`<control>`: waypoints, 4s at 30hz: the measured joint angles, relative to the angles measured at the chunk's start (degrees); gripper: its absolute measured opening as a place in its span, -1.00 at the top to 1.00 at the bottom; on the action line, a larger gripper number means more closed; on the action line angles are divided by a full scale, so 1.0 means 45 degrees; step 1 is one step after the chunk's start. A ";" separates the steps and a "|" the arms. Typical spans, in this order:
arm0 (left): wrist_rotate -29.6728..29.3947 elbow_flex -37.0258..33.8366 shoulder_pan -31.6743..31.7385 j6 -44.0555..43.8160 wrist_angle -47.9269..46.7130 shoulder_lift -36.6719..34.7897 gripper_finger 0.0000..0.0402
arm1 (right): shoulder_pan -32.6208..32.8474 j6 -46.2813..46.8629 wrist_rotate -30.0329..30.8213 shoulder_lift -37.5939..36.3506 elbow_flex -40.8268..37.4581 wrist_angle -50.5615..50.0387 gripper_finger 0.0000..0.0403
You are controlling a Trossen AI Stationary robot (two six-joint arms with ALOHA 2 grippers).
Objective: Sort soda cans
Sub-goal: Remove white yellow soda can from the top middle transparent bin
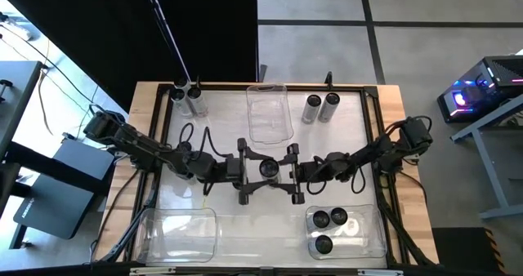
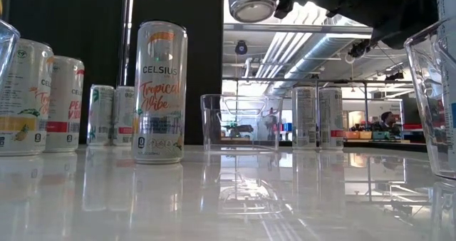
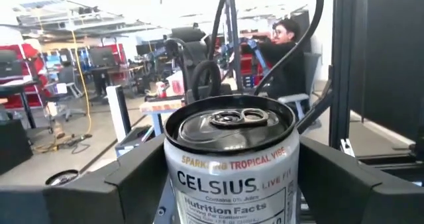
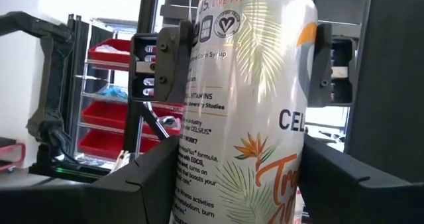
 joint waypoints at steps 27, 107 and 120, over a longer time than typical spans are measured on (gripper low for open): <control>0.0632 0.0010 0.0237 -0.0243 -0.0157 0.0005 -0.25 | -0.0064 0.0022 -0.0060 -0.0010 0.0000 -0.0089 -0.19; -0.1630 -0.0010 0.0317 -0.0689 -0.3639 0.0144 -0.39 | -0.0392 0.2312 0.2886 -0.0609 0.0005 -0.5717 -0.11; -0.1347 0.0058 0.0297 -0.0934 -0.6305 -0.2170 -0.66 | -0.0546 0.4234 0.4799 -0.0597 -0.0803 -0.6441 -0.11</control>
